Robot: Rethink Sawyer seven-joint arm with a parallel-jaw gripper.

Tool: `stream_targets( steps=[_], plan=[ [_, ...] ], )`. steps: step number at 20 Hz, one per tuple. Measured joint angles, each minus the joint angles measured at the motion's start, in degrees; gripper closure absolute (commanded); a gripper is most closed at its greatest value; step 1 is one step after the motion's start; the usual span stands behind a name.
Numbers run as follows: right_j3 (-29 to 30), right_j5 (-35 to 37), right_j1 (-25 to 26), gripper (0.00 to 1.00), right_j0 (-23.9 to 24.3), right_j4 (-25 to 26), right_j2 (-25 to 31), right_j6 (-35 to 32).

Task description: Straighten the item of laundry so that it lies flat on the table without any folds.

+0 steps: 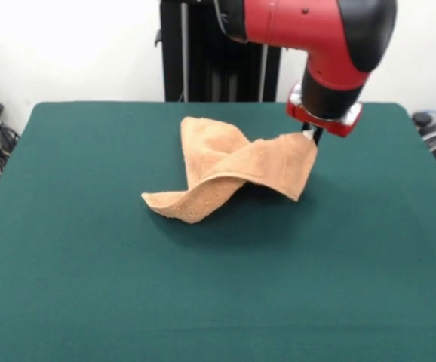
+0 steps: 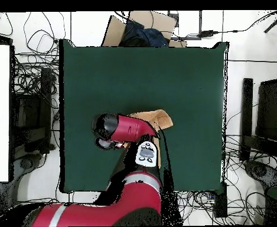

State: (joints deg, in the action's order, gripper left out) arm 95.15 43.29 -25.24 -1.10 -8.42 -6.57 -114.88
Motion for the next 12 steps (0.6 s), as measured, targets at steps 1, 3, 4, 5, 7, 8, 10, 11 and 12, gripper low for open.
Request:
stream_targets(
  steps=[1,3,4,5,7,8,10,11,12],
  plan=[
    [0.0,0.0,0.0,1.00,-0.4,-0.2,-0.2,-0.3],
    [0.0,0.0,0.0,1.00,-0.9,-0.5,-0.6,-0.9],
    [0.0,0.0,0.0,1.00,-1.3,-0.8,-0.9,-1.2],
    [0.0,0.0,0.0,1.00,-1.6,-0.9,-1.1,-1.3],
    [-0.4,0.0,0.1,1.00,-2.5,-1.6,-1.8,-1.8],
    [-0.9,0.0,0.3,1.00,-2.9,-1.8,-1.9,-1.9],
    [-1.5,0.0,0.6,1.00,-3.2,-2.1,-2.0,-1.9],
    [-2.0,0.0,0.9,1.00,-3.5,-2.3,-2.1,-2.0],
    [-2.9,0.0,1.6,1.00,-4.0,-2.8,-2.3,-2.2]
  ],
)
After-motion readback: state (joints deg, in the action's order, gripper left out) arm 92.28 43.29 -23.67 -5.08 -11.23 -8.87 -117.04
